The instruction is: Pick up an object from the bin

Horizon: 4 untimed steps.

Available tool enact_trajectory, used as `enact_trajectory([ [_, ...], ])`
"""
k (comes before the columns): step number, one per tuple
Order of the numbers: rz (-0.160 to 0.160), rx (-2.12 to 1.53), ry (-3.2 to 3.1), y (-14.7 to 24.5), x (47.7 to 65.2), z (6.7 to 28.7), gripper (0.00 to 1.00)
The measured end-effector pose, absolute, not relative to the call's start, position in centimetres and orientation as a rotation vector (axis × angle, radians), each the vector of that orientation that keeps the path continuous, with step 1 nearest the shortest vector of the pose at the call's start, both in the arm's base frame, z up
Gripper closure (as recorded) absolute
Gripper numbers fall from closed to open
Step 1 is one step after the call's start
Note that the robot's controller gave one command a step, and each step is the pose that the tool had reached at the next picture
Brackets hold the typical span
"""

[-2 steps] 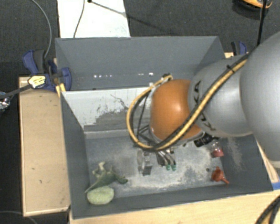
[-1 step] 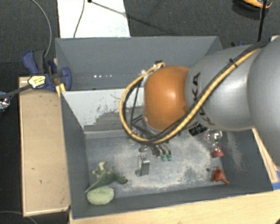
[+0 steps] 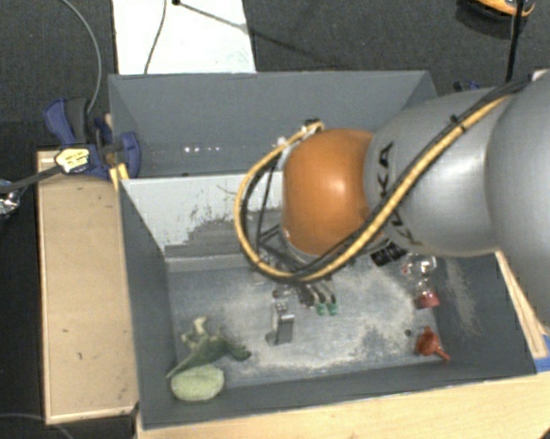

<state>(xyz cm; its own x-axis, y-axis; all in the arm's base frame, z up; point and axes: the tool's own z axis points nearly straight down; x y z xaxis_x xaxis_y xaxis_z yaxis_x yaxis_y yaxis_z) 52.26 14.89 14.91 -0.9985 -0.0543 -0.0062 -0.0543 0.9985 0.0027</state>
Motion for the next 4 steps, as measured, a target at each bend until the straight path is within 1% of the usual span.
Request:
enact_trajectory([
  [1,0.006,-0.138,3.124,17.6,52.0,11.0,0.0],
  [2,0.004,-0.095,3.137,21.5,52.9,9.0,0.0],
  [3,0.007,-0.081,3.131,22.5,53.3,8.9,0.0],
  [4,-0.001,-0.093,3.131,22.9,53.1,8.6,0.0],
])
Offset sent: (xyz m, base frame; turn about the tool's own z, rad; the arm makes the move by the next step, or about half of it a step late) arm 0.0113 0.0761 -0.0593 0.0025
